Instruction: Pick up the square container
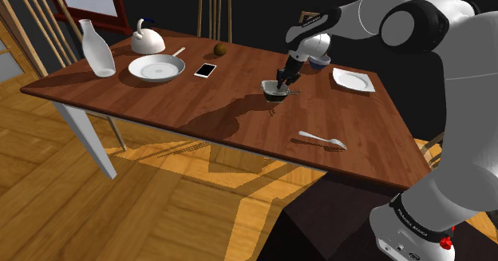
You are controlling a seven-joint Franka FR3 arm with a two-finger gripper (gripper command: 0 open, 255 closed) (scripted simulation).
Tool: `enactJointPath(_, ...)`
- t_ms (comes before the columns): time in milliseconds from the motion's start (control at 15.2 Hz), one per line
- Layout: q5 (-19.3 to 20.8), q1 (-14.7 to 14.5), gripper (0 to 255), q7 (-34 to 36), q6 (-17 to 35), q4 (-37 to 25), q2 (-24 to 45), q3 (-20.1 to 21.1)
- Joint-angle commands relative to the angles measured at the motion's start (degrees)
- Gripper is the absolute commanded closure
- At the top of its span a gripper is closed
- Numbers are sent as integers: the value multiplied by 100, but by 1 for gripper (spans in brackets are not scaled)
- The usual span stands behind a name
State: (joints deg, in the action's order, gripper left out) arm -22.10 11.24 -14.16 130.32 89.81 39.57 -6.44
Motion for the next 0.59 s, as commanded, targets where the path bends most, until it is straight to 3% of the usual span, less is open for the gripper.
enactJointPath(0,1,0,255,0,0,3,7,0)
enactJointPath(528,98,-34,255,127,-345,-26,-322,-62)
